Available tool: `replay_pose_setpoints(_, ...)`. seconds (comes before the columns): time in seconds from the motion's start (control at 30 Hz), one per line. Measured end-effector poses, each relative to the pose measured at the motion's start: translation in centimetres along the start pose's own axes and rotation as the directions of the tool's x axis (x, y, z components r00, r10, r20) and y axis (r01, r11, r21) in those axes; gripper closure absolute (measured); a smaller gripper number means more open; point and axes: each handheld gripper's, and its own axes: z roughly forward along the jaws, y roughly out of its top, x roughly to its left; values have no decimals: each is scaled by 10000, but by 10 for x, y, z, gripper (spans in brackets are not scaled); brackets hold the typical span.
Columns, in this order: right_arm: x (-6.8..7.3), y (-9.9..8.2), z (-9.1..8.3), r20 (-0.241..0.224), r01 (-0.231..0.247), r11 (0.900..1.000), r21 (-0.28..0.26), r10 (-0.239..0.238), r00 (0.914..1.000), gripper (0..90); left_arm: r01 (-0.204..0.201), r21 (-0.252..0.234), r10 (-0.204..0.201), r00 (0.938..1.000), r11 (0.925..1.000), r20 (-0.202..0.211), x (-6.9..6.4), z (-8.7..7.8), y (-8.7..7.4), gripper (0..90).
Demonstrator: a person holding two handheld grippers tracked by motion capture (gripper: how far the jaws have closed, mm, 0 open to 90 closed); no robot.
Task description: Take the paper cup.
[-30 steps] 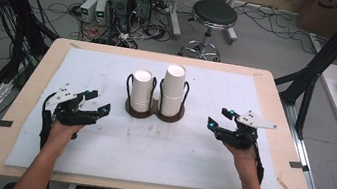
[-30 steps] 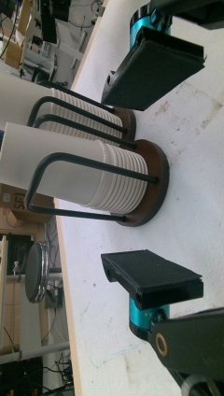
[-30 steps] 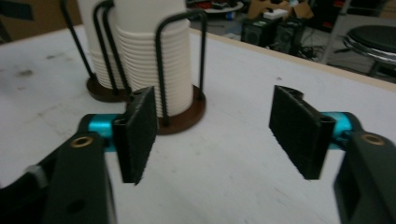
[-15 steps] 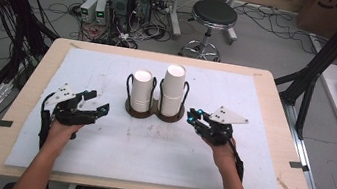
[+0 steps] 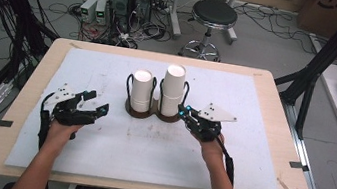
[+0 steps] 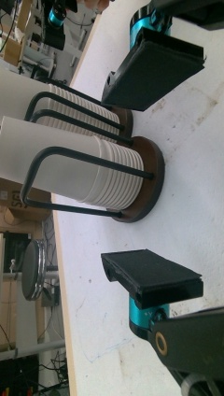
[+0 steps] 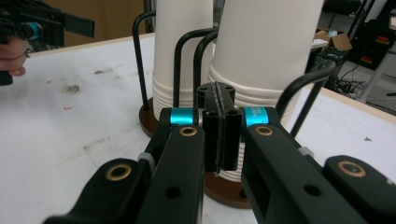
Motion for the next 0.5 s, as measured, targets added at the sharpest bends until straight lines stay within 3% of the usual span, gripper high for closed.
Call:
replay_pose_setpoints(0.27, 15, 4, 17, -102, 425, 9991, 94, -424, 9990, 900, 3, 9, -3, 10000, 10000, 5, 0, 0, 0, 207)
replay_pose_setpoints(0.5, 27, 6, 35, -326, 373, 9990, 239, -365, 9988, 900, -23, 29, 22, 10000, 10000, 65, -1, 0, 1, 222)
